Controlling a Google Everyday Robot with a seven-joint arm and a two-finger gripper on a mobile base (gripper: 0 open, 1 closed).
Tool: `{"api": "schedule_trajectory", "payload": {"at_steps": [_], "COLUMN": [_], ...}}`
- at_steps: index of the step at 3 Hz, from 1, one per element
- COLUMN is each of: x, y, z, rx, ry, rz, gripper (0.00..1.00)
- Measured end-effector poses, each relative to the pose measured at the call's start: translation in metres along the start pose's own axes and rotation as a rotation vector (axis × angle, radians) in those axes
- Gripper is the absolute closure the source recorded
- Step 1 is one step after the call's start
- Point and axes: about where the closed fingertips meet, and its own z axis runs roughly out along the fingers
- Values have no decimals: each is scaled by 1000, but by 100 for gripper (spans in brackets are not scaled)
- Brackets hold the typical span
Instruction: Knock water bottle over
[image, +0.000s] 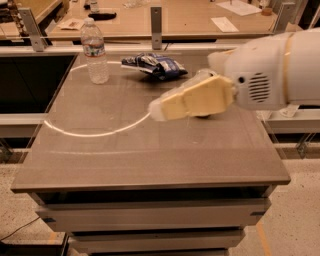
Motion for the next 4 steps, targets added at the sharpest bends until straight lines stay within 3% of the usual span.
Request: {"api": "schedule_trajectory", "payload": {"at_steps": [1,2,3,4], "x": [11,23,16,13], "y": [27,37,32,29], "z": [63,118,161,195], "rx": [-59,-71,-55,-59], "ry": [-37,-90,-147,-163], "rz": [41,36,-34,-95], "gripper": [0,0,0,0]}}
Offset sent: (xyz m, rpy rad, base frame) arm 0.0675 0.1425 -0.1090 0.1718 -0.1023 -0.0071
